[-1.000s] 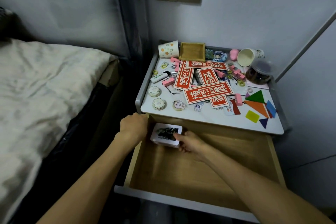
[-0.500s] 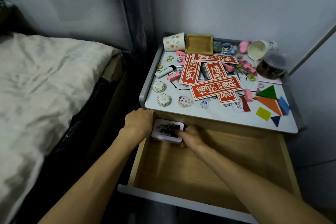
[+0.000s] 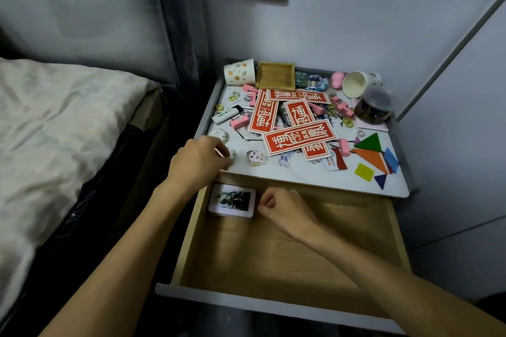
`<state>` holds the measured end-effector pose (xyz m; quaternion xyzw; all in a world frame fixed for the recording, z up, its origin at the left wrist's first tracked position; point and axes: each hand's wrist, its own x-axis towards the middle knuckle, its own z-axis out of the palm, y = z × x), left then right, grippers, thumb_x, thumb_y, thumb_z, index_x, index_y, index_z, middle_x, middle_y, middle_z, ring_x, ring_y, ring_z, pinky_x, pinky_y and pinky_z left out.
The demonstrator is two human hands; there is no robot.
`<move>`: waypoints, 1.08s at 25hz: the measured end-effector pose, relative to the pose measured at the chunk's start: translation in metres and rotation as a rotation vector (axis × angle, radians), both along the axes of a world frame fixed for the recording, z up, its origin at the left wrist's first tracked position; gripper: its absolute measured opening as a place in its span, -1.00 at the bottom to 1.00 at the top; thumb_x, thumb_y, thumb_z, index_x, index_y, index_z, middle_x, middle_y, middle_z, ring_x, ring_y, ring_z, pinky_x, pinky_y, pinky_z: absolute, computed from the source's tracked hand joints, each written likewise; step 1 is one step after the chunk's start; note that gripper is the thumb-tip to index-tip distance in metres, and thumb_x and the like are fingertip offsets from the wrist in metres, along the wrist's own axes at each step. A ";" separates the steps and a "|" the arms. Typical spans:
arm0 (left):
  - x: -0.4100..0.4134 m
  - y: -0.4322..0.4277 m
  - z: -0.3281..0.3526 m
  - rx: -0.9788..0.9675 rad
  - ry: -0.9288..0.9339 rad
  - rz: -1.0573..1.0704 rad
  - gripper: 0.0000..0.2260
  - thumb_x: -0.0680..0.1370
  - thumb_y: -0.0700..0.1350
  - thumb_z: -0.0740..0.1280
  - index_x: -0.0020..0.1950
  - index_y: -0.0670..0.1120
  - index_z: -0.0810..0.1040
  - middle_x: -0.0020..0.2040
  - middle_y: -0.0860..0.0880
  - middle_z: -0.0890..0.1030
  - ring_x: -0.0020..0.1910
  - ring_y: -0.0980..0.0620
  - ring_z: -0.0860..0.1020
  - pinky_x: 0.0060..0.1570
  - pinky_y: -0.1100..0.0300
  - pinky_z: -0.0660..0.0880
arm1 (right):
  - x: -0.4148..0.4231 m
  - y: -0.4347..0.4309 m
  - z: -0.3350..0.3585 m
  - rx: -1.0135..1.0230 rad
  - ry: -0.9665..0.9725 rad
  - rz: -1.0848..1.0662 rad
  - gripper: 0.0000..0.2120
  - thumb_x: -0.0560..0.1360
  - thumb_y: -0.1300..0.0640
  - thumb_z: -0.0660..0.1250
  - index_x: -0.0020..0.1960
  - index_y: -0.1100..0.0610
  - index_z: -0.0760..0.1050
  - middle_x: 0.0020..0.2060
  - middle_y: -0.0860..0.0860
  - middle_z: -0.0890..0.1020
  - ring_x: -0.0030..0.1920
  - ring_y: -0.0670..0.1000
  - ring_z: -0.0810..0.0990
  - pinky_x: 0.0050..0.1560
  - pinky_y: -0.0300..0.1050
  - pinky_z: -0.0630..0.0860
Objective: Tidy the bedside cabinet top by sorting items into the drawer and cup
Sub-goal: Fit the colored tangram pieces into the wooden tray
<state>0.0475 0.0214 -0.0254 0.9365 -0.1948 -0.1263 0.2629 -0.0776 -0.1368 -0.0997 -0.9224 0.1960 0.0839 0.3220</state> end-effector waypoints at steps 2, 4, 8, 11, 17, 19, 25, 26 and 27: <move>-0.003 -0.011 0.014 -0.302 0.127 0.042 -0.94 0.54 -0.06 0.41 -0.03 -0.03 0.59 -0.22 0.01 0.69 -0.31 0.08 0.67 -0.28 0.15 0.59 | -0.001 -0.013 0.027 -0.041 -0.078 0.048 -0.94 0.52 0.05 0.36 -0.03 -0.03 0.60 -0.16 -0.14 0.64 -0.16 -0.14 0.59 -0.16 -0.18 0.56; -0.003 -0.017 0.027 -0.541 0.256 0.098 -0.93 0.56 -0.13 0.38 -0.01 -0.12 0.59 -0.20 -0.05 0.71 -0.32 0.03 0.68 -0.32 0.19 0.57 | 0.016 -0.034 0.053 -0.065 -0.176 0.034 -0.94 0.53 0.06 0.36 -0.02 -0.02 0.59 -0.21 -0.18 0.59 -0.22 -0.19 0.56 -0.27 -0.28 0.44; 0.003 -0.025 0.038 -0.779 0.432 0.160 -0.88 0.57 -0.17 0.36 0.07 -0.18 0.59 -0.21 -0.04 0.71 -0.30 0.02 0.68 -0.29 0.21 0.57 | 0.091 -0.084 0.085 -0.203 -0.311 -0.045 -0.90 0.56 0.06 0.33 0.02 0.05 0.58 -0.16 -0.11 0.60 -0.21 -0.12 0.57 -0.18 -0.15 0.51; 0.015 -0.029 0.035 -0.819 0.479 0.213 -0.86 0.55 -0.23 0.38 0.10 -0.18 0.56 -0.30 0.00 0.69 -0.35 0.06 0.66 -0.37 0.27 0.53 | 0.161 -0.119 0.086 -0.364 -0.273 -0.116 -0.79 0.58 0.03 0.25 0.09 0.12 0.55 -0.01 0.08 0.66 -0.10 0.08 0.64 -0.08 -0.04 0.57; 0.044 -0.037 0.030 -0.836 0.472 0.271 -0.94 0.54 -0.21 0.38 0.01 -0.14 0.58 -0.33 0.02 0.68 -0.39 0.06 0.64 -0.33 0.20 0.52 | 0.251 -0.155 0.066 -0.463 -0.128 -0.404 -0.59 0.58 0.04 0.18 0.37 0.20 0.31 0.27 0.20 0.52 0.23 0.25 0.52 0.14 0.06 0.46; 0.048 -0.040 0.029 -0.816 0.487 0.248 -0.91 0.55 -0.17 0.39 0.02 -0.14 0.59 -0.27 0.00 0.69 -0.35 0.04 0.65 -0.36 0.24 0.53 | 0.265 -0.160 0.059 -0.463 -0.114 -0.454 -0.61 0.60 0.10 0.16 0.39 0.22 0.30 0.29 0.20 0.51 0.25 0.25 0.52 0.17 0.07 0.46; 0.042 -0.048 0.027 -0.789 0.517 0.218 -0.90 0.57 -0.16 0.36 0.05 -0.17 0.57 -0.20 -0.04 0.70 -0.38 0.08 0.63 -0.38 0.28 0.50 | 0.274 -0.181 0.077 -0.307 -0.117 -0.519 -0.70 0.58 0.23 0.19 0.28 0.30 0.45 0.26 0.23 0.53 0.23 0.22 0.54 0.10 -0.05 0.47; 0.040 -0.051 0.028 -0.783 0.518 0.210 -0.90 0.58 -0.16 0.35 0.05 -0.17 0.56 -0.21 -0.03 0.69 -0.38 0.09 0.63 -0.39 0.28 0.49 | 0.268 -0.182 0.083 -0.298 -0.125 -0.522 -0.70 0.58 0.25 0.18 0.28 0.30 0.44 0.25 0.23 0.53 0.22 0.21 0.54 0.07 -0.08 0.45; 0.037 -0.053 0.028 -0.779 0.511 0.203 -0.90 0.58 -0.17 0.34 0.05 -0.17 0.56 -0.23 -0.01 0.68 -0.38 0.09 0.62 -0.39 0.29 0.49 | 0.260 -0.182 0.090 -0.283 -0.133 -0.520 -0.70 0.57 0.25 0.19 0.28 0.30 0.44 0.24 0.23 0.53 0.22 0.21 0.54 0.08 -0.08 0.45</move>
